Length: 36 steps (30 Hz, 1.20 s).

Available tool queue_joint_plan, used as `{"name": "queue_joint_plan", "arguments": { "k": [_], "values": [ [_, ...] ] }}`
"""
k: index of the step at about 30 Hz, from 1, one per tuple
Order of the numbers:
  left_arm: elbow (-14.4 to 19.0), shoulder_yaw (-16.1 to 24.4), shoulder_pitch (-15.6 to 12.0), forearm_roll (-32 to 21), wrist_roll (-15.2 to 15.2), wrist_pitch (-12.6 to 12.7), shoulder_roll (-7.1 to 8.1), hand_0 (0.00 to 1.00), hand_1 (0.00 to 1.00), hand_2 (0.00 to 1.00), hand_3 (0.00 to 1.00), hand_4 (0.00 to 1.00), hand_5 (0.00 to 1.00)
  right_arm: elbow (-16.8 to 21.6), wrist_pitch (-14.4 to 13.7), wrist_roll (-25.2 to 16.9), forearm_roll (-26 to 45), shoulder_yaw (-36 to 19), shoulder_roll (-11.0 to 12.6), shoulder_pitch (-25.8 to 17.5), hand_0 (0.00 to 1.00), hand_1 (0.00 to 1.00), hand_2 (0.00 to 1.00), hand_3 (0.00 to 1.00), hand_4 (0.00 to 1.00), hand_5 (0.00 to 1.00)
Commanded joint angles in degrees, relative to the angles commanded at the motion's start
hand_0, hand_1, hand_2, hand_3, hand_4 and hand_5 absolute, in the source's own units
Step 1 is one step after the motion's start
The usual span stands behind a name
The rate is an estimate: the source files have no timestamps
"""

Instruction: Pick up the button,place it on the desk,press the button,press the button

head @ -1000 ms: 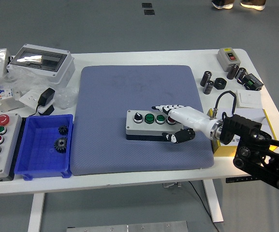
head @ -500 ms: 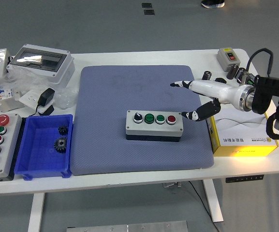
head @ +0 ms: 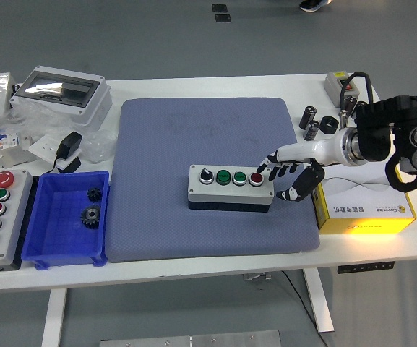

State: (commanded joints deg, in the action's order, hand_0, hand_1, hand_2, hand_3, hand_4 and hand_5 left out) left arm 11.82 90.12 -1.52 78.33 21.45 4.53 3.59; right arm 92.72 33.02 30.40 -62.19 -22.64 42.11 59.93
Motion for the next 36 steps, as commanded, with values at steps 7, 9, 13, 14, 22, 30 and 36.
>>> {"name": "queue_joint_plan", "arguments": {
  "k": [7,9,13,14,22,30,36],
  "values": [
    [0.0,0.1,0.0,0.2,0.1,-0.1,0.03,0.638,0.541,0.621,0.581,0.618,0.102,-2.2,-0.3,-0.2,0.1,1.6,-1.8,-0.1,0.033,0.124,0.287,0.972,0.255,0.040],
    [0.0,0.1,0.0,0.3,0.1,-0.1,0.04,0.638,0.541,0.621,0.581,0.618,0.102,-2.7,-0.5,-0.2,0.0,1.7,-2.1,-0.1,0.033,0.124,0.287,0.972,0.255,0.040],
    [0.0,0.2,0.0,0.3,0.0,-0.1,0.03,0.638,0.542,0.621,0.581,0.618,0.101,-4.3,-1.0,-0.4,-0.4,1.8,-2.7,-0.3,0.029,0.118,0.281,0.970,0.256,0.050],
    [0.0,0.1,0.1,0.3,0.0,-0.1,0.02,0.638,0.542,0.621,0.581,0.618,0.101,-4.7,-1.1,-0.4,-0.5,1.8,-2.9,-0.3,0.029,0.118,0.281,0.970,0.256,0.050],
    [-0.1,0.0,0.1,0.2,-0.2,-0.2,0.10,0.638,0.542,0.621,0.581,0.620,0.105,-7.2,-1.7,-0.5,-1.0,3.2,-4.1,-0.7,0.018,0.105,0.272,0.959,0.234,0.070],
    [-0.2,-0.8,-0.1,-0.9,-0.5,-0.1,0.06,0.638,0.542,0.621,0.581,0.621,0.105,-6.5,-2.9,-1.8,-0.9,2.6,-3.9,-1.3,0.014,0.101,0.271,0.959,0.240,0.076],
    [-0.2,-0.7,-0.1,-0.7,-0.5,-0.1,0.04,0.638,0.542,0.621,0.581,0.621,0.105,-3.5,-1.5,-2.7,0.9,-4.6,-1.2,-2.5,0.010,0.098,0.270,0.957,0.240,0.080]
  ]
}}
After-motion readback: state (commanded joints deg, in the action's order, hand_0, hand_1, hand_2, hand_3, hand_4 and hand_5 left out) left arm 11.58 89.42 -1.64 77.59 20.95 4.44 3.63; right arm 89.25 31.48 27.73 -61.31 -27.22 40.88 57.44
